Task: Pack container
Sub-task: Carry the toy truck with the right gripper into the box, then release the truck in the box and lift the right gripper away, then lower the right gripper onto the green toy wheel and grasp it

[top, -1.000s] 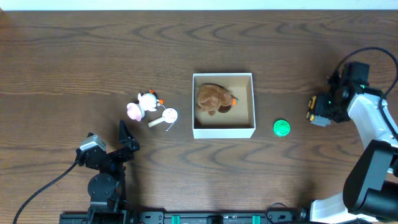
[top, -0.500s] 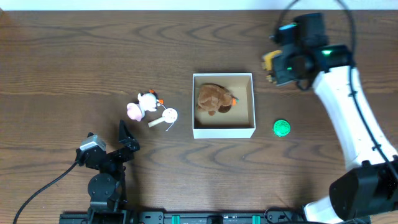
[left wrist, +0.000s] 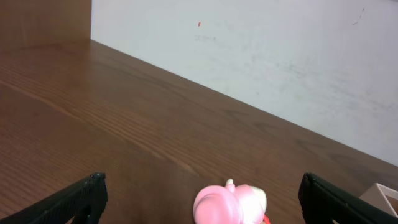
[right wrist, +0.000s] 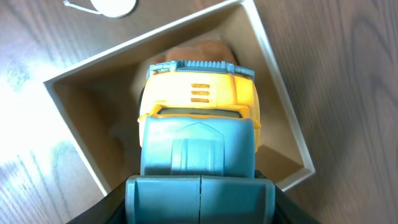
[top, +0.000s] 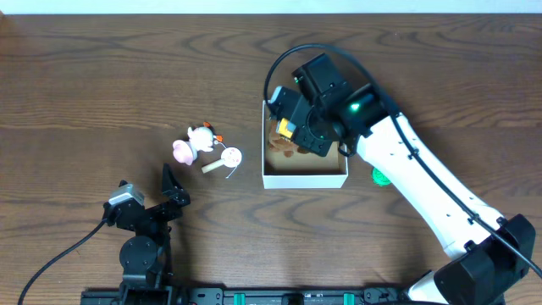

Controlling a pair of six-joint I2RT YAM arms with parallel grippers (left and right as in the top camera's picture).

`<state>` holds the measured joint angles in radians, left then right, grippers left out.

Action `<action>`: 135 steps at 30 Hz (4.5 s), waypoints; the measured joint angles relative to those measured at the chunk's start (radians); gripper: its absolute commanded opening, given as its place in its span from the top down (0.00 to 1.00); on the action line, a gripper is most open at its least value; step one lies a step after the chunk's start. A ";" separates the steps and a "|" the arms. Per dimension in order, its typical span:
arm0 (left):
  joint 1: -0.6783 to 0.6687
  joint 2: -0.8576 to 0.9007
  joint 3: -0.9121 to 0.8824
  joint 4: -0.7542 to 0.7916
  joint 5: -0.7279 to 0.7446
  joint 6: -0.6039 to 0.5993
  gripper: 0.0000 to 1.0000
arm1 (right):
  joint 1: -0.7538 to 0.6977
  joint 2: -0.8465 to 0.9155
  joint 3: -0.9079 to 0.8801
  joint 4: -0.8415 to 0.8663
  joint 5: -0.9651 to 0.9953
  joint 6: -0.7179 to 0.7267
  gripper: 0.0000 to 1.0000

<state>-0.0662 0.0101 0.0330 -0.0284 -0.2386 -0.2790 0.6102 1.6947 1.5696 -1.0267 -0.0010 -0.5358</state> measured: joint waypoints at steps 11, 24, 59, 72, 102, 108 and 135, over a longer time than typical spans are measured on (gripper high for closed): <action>0.000 0.000 0.000 0.000 0.000 0.000 0.02 | 0.011 0.000 -0.114 0.050 -0.082 -0.153 0.81; 0.000 0.000 0.000 0.000 0.000 0.000 0.02 | 0.011 0.000 -0.218 0.192 -0.120 -0.189 0.81; 0.000 0.000 0.000 0.000 0.000 0.000 0.02 | 0.011 0.000 -0.365 0.335 -0.150 -0.195 0.45; 0.000 0.000 0.000 0.000 0.000 0.000 0.02 | 0.011 0.000 -0.358 0.370 -0.157 -0.152 0.39; 0.000 0.000 0.000 0.000 0.000 0.000 0.02 | -0.596 -0.178 -0.226 0.028 0.117 0.712 0.32; 0.000 0.000 0.000 0.000 0.000 0.000 0.02 | -0.597 -0.169 -0.402 0.130 0.072 0.790 0.23; 0.000 0.000 0.000 0.000 0.000 0.000 0.02 | -0.575 -0.164 -0.792 0.513 -0.052 0.751 0.21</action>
<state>-0.0662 0.0101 0.0330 -0.0280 -0.2386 -0.2790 0.0353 1.5307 0.7773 -0.5137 -0.0528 0.2150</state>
